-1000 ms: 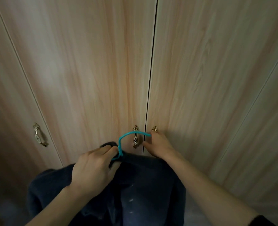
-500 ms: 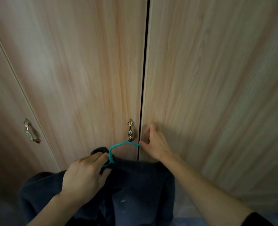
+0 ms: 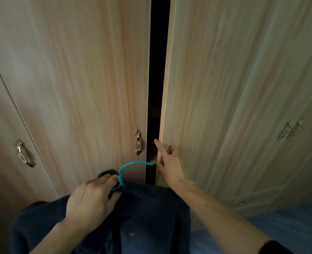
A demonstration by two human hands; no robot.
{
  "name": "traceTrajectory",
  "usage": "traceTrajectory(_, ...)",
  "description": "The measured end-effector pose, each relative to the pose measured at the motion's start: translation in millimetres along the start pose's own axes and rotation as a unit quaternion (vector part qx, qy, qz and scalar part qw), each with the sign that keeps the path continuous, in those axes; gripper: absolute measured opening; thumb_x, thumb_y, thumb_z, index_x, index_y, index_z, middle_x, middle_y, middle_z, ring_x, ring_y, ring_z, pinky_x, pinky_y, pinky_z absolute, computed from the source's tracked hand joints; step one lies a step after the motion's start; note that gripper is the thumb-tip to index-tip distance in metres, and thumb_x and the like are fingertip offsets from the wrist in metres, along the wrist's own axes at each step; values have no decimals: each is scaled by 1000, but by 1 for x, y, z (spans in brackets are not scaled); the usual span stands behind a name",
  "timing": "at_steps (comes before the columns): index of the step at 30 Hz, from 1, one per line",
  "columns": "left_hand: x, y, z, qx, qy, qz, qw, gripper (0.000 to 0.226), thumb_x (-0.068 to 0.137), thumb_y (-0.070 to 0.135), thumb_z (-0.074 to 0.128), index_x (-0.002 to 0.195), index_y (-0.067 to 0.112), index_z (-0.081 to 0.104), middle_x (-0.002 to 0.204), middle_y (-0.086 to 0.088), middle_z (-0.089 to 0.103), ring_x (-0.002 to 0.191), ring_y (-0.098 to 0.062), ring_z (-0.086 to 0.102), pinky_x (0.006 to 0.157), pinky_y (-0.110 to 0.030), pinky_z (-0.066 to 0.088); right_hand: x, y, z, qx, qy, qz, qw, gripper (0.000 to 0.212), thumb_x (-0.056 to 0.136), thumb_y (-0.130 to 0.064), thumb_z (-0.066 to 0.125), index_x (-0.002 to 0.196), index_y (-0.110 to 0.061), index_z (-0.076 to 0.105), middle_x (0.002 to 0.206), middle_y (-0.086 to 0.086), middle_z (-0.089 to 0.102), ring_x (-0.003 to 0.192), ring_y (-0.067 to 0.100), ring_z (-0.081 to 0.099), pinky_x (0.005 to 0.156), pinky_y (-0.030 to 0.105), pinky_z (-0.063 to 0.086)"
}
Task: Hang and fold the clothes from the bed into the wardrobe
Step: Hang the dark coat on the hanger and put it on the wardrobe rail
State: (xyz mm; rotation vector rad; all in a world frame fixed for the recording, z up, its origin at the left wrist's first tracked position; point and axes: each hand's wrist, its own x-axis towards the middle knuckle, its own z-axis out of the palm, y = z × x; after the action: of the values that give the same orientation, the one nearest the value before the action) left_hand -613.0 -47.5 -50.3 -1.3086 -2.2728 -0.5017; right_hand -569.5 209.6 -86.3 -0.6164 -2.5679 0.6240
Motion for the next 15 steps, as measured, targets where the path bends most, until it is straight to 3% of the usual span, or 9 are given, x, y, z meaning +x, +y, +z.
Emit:
traceTrajectory(2,-4,-1,-3,-1,0,1,1000,25,74,42,54,93,27,60,76,4,70,58,-25,67,41,-27,45,-5,-2,-8,39,-33,5,999,81,95,-10,57,152,-47,13,142,27,30,116,39,51,103,45,45)
traceTrajectory(4,-6,0,-7,0,-1,0,1000,24,71,38,64,90,24,65,78,5,71,58,-25,67,42,-27,45,-10,-4,-14,31,-32,12,999,72,97,-14,56,152,-41,20,145,23,28,125,38,46,105,41,41)
traceTrajectory(7,-9,0,-8,-6,5,7,1000,24,73,37,63,91,22,68,81,5,72,60,-24,67,44,-28,47,-16,-6,-17,-60,5,28,998,63,99,-25,54,147,-46,18,132,12,39,98,19,59,86,29,54)
traceTrajectory(11,-10,1,-8,-24,8,16,1000,32,78,43,49,92,23,69,84,7,72,62,-22,68,46,-27,48,-18,-19,-32,-170,3,21,985,50,101,-37,47,143,-43,20,106,10,52,71,19,56,59,32,54)
traceTrajectory(13,-10,3,-9,-27,5,18,999,33,78,44,48,93,23,69,83,7,72,61,-22,67,46,-27,48,-19,-23,-39,-249,21,2,968,47,101,-40,46,142,-40,23,110,10,53,71,20,55,54,31,46)
traceTrajectory(15,-10,4,-9,-22,4,17,1000,35,77,45,49,95,23,70,85,7,72,62,-22,68,46,-27,49,-20,-24,-43,-271,41,-22,961,44,100,-39,48,140,-36,31,119,9,46,84,21,58,56,31,49)
